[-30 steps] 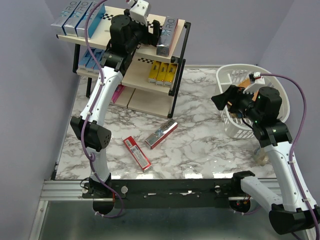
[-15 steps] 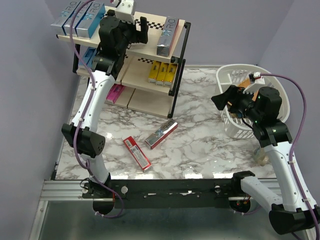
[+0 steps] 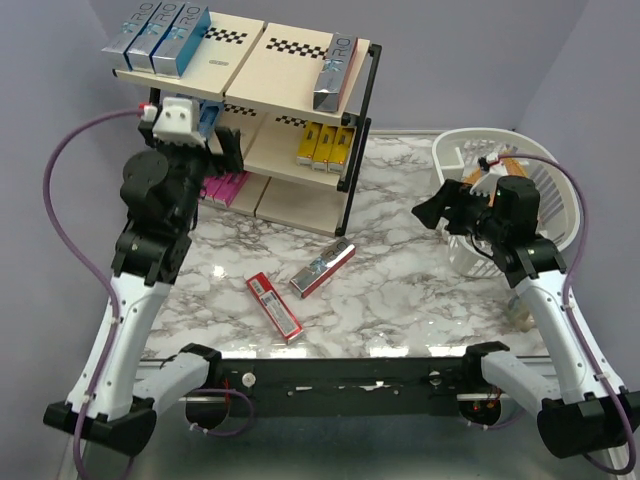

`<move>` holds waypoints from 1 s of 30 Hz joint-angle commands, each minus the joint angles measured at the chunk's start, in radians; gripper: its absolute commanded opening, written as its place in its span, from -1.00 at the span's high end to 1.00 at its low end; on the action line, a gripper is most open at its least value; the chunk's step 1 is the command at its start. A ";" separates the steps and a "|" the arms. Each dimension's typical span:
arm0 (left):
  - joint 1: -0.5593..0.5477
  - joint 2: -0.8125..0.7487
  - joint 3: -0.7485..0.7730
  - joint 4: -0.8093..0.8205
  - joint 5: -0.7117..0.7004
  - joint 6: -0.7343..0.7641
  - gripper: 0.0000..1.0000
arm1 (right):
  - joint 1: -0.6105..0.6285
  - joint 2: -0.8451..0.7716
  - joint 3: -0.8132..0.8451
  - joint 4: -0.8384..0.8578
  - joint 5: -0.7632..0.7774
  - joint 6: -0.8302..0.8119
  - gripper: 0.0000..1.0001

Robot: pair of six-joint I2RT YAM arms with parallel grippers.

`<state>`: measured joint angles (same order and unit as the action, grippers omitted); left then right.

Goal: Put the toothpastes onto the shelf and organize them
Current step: Pick up the toothpaste from the center of the board.

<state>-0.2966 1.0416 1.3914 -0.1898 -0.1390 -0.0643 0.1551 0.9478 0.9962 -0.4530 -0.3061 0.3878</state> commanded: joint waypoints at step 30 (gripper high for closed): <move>-0.188 -0.102 -0.853 0.061 0.430 -0.736 -0.98 | 0.129 0.558 -0.223 0.691 -0.318 0.289 -0.84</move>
<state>-0.4496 0.8536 0.4992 -0.1535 0.3172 -0.7494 0.2611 1.4418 0.7429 0.1184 -0.6014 0.6445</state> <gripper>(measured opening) 0.991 0.923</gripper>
